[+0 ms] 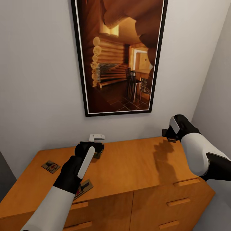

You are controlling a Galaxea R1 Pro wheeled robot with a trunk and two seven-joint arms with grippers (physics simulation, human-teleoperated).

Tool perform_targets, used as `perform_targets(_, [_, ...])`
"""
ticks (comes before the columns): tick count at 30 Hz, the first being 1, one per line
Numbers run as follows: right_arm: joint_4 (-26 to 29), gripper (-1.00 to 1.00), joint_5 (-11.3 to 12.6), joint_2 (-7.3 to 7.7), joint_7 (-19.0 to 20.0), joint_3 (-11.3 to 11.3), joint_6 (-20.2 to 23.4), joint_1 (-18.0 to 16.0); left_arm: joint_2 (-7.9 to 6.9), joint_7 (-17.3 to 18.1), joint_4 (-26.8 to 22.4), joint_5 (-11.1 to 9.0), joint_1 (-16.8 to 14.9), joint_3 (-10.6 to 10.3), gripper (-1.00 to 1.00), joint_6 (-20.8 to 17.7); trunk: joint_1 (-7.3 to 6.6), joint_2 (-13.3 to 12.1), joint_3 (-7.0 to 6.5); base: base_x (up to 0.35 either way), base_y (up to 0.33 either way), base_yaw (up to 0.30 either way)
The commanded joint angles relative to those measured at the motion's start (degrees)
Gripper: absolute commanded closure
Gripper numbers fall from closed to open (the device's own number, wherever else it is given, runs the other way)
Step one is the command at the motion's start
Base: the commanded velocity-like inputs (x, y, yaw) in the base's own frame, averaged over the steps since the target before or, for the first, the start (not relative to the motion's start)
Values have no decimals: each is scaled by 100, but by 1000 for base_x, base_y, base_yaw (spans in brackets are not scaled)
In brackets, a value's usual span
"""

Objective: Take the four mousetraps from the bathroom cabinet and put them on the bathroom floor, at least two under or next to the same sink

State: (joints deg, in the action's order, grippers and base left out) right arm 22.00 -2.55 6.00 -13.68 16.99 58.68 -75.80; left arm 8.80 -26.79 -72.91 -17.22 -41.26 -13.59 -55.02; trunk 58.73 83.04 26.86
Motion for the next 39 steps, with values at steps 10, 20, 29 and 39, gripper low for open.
perform_targets(10, [-69,100,-31,17,-6,42,-42,-5,44,-53,44,-78,-5,-16,-100,-10,0,4,7,0,0,0])
perform_targets(20, [-79,100,-35,48,-3,42,-57,-5,84,-50,274,-111,-5,-16,-100,-9,0,4,7,0,0,0])
perform_targets(29, [-96,100,-35,50,-3,41,-58,-5,87,-32,325,-116,-5,-13,-100,-9,0,4,7,0,0,0])
perform_targets(39, [-99,100,-35,50,-5,36,-59,-5,81,-44,328,-115,-5,-5,-100,-25,0,4,7,0,0,0])
